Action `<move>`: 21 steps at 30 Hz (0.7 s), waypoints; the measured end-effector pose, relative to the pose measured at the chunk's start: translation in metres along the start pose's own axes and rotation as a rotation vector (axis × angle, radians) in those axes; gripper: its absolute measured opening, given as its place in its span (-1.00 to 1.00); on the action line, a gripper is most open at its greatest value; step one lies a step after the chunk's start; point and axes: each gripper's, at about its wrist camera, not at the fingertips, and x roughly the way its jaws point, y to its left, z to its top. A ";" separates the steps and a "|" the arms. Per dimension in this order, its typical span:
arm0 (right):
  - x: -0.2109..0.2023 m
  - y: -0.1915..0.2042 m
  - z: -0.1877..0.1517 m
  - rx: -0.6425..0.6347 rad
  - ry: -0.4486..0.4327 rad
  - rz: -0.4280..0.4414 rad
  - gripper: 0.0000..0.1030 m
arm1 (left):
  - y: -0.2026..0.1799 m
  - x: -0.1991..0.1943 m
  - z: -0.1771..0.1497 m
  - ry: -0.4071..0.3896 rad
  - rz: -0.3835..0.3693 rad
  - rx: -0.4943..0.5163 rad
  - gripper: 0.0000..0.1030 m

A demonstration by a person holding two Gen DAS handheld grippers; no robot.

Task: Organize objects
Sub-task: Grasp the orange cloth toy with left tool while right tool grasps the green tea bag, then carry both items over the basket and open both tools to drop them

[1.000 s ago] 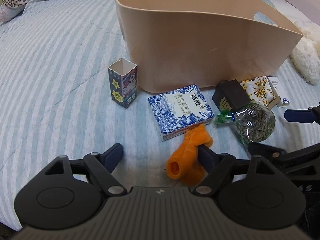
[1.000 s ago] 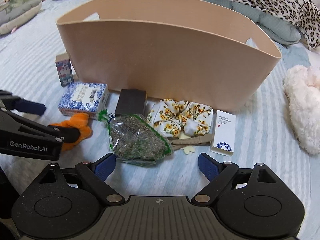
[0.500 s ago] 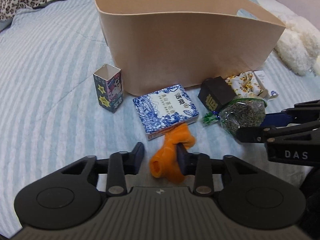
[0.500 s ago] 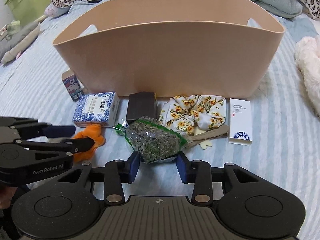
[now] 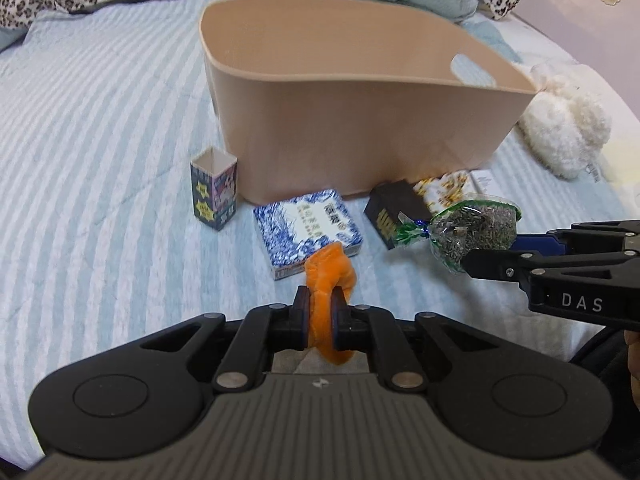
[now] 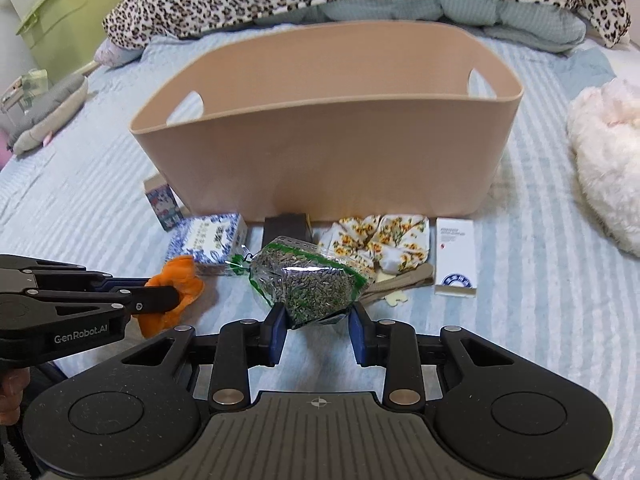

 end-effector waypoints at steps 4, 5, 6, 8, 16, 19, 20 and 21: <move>-0.014 -0.001 0.004 0.011 -0.038 0.000 -0.41 | 0.000 -0.020 0.003 -0.034 0.008 -0.015 -0.79; -0.018 -0.002 0.006 0.014 -0.051 -0.001 -0.41 | 0.000 -0.026 0.004 -0.048 0.008 -0.021 -0.79; -0.022 -0.003 0.008 0.017 -0.062 -0.001 -0.41 | 0.001 -0.032 0.006 -0.061 0.007 -0.026 -0.79; -0.030 -0.004 0.013 0.023 -0.088 -0.002 -0.41 | 0.001 -0.043 0.010 -0.091 0.008 -0.029 -0.79; -0.050 -0.010 0.041 0.029 -0.196 -0.017 -0.41 | 0.005 -0.082 0.045 -0.233 0.023 -0.027 -0.79; -0.054 -0.015 0.056 0.033 -0.229 -0.028 -0.41 | 0.004 -0.085 0.062 -0.267 0.028 -0.009 -0.79; -0.054 -0.018 0.061 0.040 -0.239 -0.026 -0.41 | 0.003 -0.085 0.068 -0.274 0.034 0.000 -0.79; -0.054 -0.020 0.065 0.048 -0.247 -0.020 -0.41 | 0.001 -0.084 0.073 -0.280 0.040 0.009 -0.79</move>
